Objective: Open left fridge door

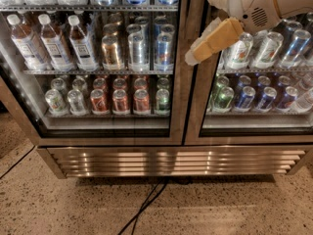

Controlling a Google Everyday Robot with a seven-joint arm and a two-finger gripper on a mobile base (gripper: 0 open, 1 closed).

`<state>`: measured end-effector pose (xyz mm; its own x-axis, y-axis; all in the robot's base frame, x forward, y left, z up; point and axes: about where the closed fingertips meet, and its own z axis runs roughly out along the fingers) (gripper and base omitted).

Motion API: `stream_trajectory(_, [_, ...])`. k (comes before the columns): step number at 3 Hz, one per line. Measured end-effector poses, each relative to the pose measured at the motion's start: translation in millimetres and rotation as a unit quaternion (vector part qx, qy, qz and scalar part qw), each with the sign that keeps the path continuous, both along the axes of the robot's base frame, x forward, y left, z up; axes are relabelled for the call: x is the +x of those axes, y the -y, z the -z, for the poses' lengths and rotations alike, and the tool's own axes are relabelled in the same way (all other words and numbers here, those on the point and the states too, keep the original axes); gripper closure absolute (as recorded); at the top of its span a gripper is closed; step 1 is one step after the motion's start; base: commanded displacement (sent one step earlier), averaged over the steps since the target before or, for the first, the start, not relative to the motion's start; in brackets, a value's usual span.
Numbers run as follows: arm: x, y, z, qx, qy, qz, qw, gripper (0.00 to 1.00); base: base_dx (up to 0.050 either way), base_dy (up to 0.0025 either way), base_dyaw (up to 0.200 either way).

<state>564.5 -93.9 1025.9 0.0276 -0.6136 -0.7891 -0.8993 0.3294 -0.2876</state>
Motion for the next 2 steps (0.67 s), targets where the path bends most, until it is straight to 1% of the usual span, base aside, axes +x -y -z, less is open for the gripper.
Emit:
stream_trajectory(1, [13.3, 3.5, -5.8, 0.010, 0.019, 0.018, 0.9996, 0.00, 0.000, 0.00000, 0.000])
stream_trajectory(2, [26.4, 4.7, -11.2, 0.031, 0.039, 0.036, 0.9981, 0.00, 0.000, 0.00000, 0.000])
